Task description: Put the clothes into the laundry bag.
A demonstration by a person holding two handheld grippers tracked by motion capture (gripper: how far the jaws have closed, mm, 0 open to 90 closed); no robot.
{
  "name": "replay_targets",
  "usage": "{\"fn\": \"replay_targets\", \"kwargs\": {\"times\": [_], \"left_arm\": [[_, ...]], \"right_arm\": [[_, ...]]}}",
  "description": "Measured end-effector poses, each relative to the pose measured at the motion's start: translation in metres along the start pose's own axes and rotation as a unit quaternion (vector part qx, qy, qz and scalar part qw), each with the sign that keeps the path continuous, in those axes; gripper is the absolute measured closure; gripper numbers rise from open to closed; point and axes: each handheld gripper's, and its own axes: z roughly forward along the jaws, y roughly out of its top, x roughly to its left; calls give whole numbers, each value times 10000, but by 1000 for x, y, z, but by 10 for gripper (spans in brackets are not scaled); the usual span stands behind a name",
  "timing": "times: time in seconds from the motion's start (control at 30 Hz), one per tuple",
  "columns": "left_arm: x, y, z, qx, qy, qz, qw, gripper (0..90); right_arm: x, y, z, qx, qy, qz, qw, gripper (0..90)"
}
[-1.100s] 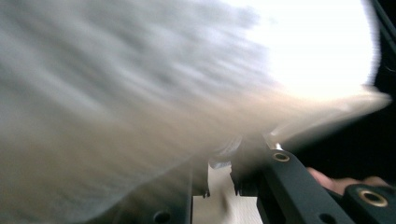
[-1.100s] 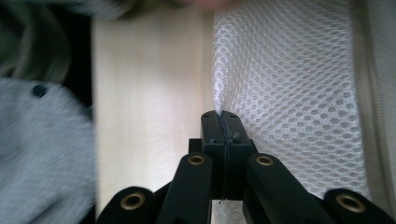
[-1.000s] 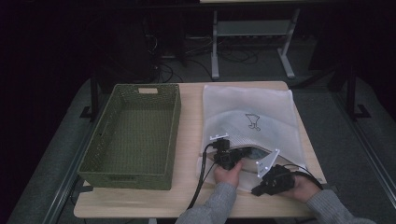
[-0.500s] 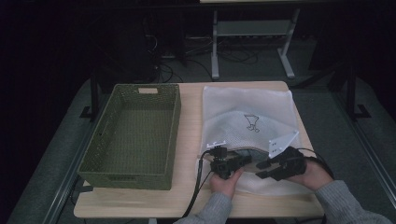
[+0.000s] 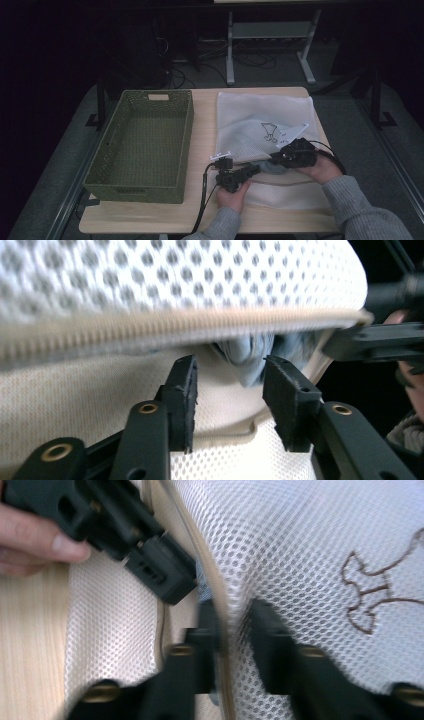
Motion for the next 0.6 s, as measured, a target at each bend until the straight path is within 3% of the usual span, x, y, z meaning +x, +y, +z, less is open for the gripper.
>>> {"fn": "replay_targets", "kwargs": {"times": [0.17, 0.23, 0.6], "left_arm": [[1, 3, 9, 2, 42, -26, 10000, 616], [0, 3, 13, 20, 21, -23, 10000, 630], [-13, 5, 29, 198, 33, 265, 9994, 668]], "right_arm": [[0, -7, 5, 229, 344, 48, 9991, 869], [1, -11, 2, 190, 414, 77, 9989, 870], [2, -33, -12, 95, 507, 331, 9981, 871]]}}
